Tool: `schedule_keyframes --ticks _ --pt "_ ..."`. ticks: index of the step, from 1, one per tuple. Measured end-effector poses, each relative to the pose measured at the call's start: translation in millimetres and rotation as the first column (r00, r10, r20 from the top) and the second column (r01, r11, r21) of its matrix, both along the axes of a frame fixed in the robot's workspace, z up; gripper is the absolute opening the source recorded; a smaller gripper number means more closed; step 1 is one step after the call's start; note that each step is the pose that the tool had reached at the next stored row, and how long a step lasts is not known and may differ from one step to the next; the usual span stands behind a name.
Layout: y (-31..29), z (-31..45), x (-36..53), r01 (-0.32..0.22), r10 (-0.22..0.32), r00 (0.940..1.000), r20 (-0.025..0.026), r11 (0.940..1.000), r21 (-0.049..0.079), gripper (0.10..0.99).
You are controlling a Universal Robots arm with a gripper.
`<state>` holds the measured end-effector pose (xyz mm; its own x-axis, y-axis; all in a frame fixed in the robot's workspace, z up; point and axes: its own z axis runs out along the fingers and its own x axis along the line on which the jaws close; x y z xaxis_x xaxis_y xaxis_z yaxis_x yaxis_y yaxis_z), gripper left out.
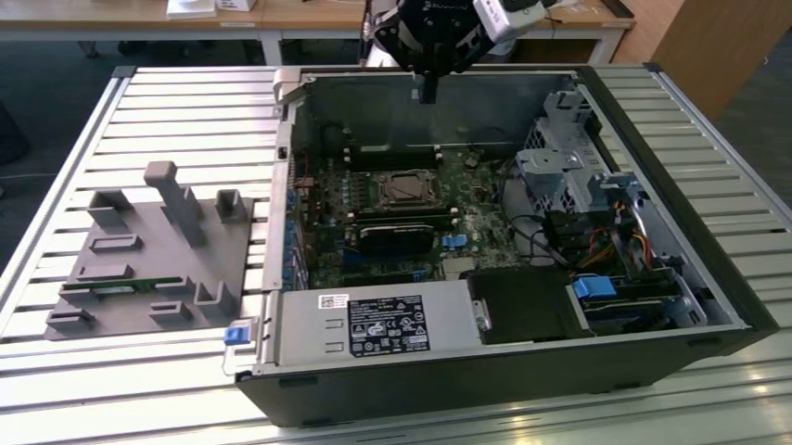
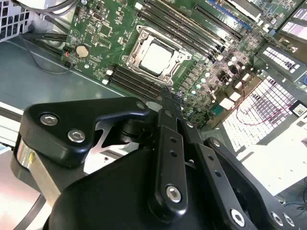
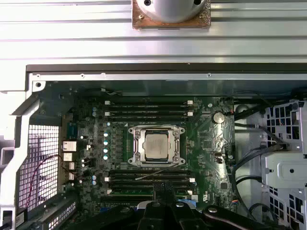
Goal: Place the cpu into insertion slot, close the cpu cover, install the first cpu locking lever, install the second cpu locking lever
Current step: 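Install the second cpu locking lever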
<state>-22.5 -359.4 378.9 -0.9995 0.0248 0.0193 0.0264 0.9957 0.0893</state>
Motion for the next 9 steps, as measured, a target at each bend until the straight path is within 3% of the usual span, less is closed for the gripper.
schedule_keyframes --ticks 9 --pt "0.0 -0.1 0.0 0.0 0.0 1.0 -0.0001 1.0 0.0 0.106"
